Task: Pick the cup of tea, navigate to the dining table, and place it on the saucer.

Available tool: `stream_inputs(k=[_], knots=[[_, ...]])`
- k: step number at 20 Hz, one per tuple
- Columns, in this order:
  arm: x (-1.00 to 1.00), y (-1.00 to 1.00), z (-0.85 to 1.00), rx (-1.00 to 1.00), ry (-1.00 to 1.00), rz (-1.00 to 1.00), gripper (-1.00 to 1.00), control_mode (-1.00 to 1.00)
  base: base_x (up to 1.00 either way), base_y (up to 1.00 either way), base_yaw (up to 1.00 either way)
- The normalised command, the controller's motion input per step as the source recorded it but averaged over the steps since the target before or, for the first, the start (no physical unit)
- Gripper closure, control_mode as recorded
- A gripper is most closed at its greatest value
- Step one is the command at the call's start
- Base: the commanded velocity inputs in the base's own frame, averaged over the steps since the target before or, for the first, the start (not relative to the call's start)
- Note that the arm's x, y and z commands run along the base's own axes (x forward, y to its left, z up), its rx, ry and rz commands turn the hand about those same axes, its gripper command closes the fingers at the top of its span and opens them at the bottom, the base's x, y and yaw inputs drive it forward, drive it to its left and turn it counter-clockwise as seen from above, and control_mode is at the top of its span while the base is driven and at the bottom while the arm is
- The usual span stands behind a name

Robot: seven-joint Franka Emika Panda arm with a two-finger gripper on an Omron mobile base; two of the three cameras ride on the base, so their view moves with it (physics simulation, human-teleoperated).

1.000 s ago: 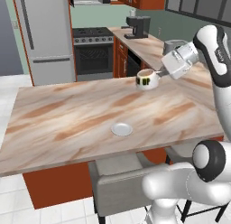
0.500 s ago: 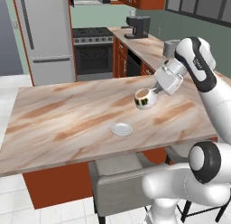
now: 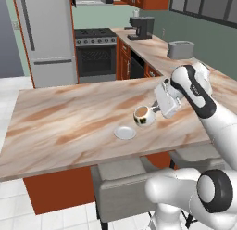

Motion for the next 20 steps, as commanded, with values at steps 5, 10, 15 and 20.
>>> stream_inputs(k=[5,10,15,20], knots=[[0.34,0.04,-0.54,0.01,0.0,-0.01,1.0,-1.0,0.0,0.0,0.0],[0.43,0.04,-0.05,0.12,-0.01,-0.04,1.0,-1.0,0.0,0.0,0.0],[0.36,0.0,-0.01,0.22,0.0,0.0,1.0,-1.0,0.0,0.0,0.0],[0.01,0.0,-0.23,0.03,0.0,0.0,1.0,-1.0,0.0,0.0,0.0]])
